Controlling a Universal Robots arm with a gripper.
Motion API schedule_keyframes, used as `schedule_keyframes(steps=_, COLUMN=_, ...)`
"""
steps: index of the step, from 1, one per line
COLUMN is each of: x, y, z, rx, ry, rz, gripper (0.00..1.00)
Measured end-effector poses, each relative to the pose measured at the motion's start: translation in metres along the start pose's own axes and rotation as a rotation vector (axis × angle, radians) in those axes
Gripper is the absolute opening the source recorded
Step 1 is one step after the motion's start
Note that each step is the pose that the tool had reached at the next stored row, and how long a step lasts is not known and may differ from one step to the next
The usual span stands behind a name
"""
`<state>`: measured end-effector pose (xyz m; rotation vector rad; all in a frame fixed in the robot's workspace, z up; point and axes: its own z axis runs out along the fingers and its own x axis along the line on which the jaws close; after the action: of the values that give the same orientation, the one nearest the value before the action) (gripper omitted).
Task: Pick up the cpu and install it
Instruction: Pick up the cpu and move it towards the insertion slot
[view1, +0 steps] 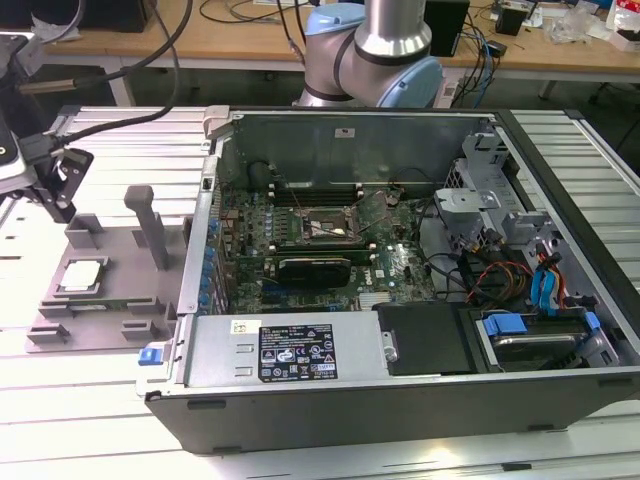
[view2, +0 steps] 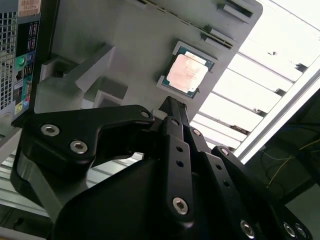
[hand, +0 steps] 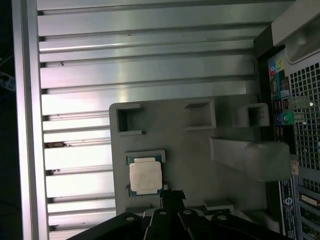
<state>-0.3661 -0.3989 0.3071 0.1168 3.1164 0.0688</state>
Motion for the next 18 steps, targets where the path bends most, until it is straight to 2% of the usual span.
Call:
schedule_keyframes(steps=9, x=0.0019, y=-0.0010, z=0.0196, rx=0.0000, ry=-0.0001, rz=0.000, gripper=0.11)
schedule_keyframes(steps=18, x=0.0039, y=-0.0015, z=0.0267, rx=0.0000, ry=0.0000, rz=0.000, gripper=0.11)
